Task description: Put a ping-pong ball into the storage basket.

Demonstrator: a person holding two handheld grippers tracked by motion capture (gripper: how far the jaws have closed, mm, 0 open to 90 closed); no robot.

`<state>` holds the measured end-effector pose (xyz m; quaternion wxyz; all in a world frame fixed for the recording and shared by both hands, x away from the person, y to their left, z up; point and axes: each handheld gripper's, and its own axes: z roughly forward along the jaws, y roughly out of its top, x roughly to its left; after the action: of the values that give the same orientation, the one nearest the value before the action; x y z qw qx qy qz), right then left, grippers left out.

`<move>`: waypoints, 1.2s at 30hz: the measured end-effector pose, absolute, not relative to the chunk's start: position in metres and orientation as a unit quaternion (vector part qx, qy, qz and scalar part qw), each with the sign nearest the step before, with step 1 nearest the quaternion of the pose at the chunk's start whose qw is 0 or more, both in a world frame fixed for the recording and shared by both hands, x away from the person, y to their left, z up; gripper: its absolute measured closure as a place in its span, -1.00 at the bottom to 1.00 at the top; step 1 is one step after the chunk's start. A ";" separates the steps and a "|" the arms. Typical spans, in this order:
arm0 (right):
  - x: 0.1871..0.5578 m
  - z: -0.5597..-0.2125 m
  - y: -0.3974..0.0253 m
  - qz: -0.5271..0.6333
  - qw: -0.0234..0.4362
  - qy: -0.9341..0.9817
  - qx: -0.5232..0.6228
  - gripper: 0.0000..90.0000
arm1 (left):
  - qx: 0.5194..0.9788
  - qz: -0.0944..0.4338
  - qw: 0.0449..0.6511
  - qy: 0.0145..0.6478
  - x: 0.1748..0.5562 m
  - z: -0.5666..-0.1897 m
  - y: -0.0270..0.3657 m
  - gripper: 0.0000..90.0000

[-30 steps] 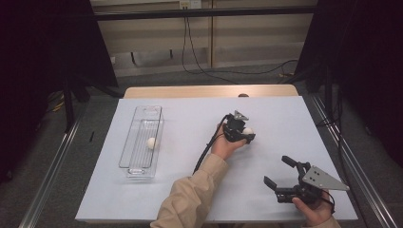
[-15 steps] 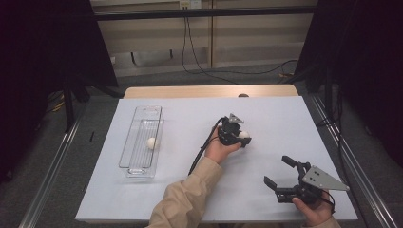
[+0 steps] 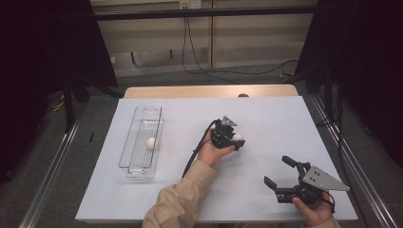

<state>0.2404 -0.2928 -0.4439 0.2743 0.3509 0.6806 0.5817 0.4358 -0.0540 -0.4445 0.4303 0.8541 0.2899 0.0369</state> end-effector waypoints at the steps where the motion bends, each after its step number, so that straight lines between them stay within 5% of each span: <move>1: 0.240 -0.444 -0.293 0.582 0.275 0.680 0.351 -0.90 | 0.853 0.036 0.431 0.292 0.435 -0.445 -0.053 0.13; 36: 0.240 -0.443 -0.294 0.583 0.275 0.680 0.349 -0.90 | 0.854 0.037 0.417 0.308 0.433 -0.439 -0.025 0.13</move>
<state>0.2403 -0.2936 -0.4434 0.2747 0.3491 0.6799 0.5835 0.4326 -0.0248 -0.4387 0.4165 0.8545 0.3083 0.0367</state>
